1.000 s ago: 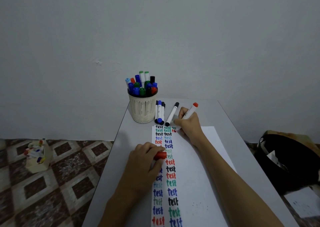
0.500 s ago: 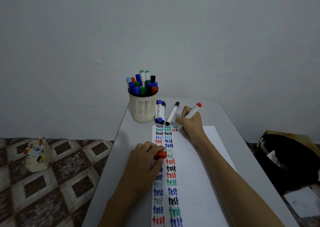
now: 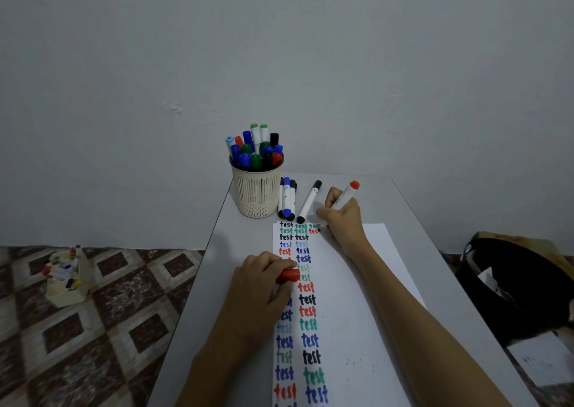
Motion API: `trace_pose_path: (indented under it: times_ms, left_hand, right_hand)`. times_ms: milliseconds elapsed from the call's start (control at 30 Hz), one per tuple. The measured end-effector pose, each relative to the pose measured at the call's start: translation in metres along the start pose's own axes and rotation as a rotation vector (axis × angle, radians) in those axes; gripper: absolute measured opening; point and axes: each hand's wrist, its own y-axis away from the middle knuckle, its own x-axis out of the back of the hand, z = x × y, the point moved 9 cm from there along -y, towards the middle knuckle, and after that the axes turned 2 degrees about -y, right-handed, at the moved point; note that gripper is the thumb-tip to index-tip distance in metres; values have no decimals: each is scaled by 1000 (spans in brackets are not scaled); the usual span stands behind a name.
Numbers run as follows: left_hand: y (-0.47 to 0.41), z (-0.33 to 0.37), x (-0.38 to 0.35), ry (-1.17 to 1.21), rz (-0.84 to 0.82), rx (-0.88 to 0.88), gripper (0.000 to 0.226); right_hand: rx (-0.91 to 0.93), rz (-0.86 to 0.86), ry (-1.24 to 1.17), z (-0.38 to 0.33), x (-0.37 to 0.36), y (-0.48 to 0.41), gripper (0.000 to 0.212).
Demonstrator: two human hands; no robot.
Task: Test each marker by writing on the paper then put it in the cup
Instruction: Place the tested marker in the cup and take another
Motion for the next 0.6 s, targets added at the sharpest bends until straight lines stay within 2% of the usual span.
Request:
trace_pose_path:
  times_ms: [167, 267, 367, 500, 600]
  left_hand:
    - [0, -1, 0, 22, -13, 13, 56]
    - [0, -1, 2, 56, -10, 16, 53]
    - [0, -2, 6, 107, 21, 28, 42]
    - [1, 0, 15, 236, 59, 57, 27]
    - [3, -2, 22, 332, 106, 104, 23]
  right_hand:
    - [-42, 3, -78, 2, 3, 0, 33]
    - [-124, 107, -335, 6, 16, 3, 34]
    - [-189, 128, -531, 5, 19, 6, 35]
    - [-172, 30, -520, -17, 15, 14, 16]
    - [-213, -121, -656, -31, 4, 32, 11]
